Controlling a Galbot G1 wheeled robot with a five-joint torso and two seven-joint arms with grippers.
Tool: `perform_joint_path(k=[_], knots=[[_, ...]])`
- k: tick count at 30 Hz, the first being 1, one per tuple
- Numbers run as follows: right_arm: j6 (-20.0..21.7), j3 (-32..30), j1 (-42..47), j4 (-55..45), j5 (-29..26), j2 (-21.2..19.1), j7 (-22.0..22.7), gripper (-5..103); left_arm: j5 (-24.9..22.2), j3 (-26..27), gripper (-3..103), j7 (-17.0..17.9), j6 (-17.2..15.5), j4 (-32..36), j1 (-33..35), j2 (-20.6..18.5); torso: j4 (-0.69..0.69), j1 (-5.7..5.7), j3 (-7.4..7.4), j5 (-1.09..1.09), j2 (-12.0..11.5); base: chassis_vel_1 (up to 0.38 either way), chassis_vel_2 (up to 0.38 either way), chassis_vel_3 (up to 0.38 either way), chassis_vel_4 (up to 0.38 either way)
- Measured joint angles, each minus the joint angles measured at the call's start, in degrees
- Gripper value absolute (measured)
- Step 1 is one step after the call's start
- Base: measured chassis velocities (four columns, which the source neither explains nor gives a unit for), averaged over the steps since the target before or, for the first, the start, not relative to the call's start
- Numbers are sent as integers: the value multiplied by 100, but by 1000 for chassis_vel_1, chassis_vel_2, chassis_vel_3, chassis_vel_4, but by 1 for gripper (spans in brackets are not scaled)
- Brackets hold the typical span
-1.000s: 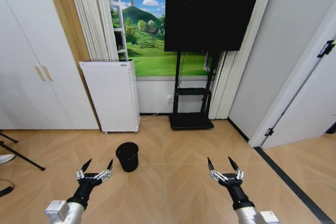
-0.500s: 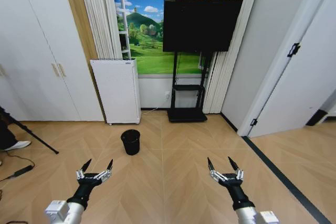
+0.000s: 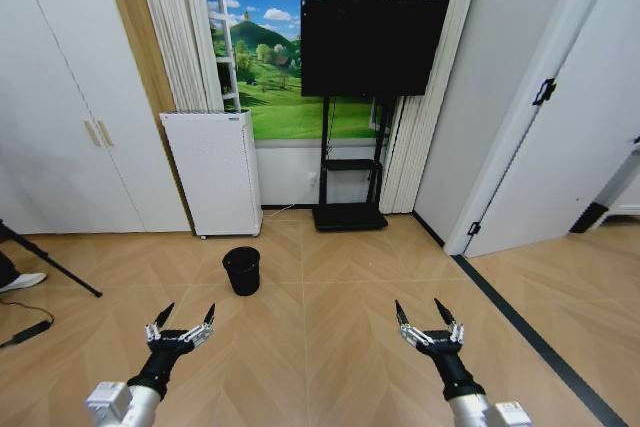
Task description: Pick up the trash bin and place the garbage on the floor into it.
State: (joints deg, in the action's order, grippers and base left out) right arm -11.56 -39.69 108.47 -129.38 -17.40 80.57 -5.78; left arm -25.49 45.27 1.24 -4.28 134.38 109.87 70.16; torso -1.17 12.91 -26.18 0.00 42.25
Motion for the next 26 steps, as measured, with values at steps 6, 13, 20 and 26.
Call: perform_joint_path(k=[6,13,20,26], knots=[[0,0,1,0,0,0,0,100,0,0,100,0,0,0,0,0,0,0,0,0,0,0,0,0,0],[0,0,1,0,0,0,0,100,0,0,100,0,0,0,0,0,0,0,0,0,0,0,0,0,0],[0,0,1,0,0,0,0,100,0,0,100,0,0,0,0,0,0,0,0,0,0,0,0,0,0],[0,0,1,0,0,0,0,100,0,0,100,0,0,0,0,0,0,-1,0,0,0,0,0,0,0]])
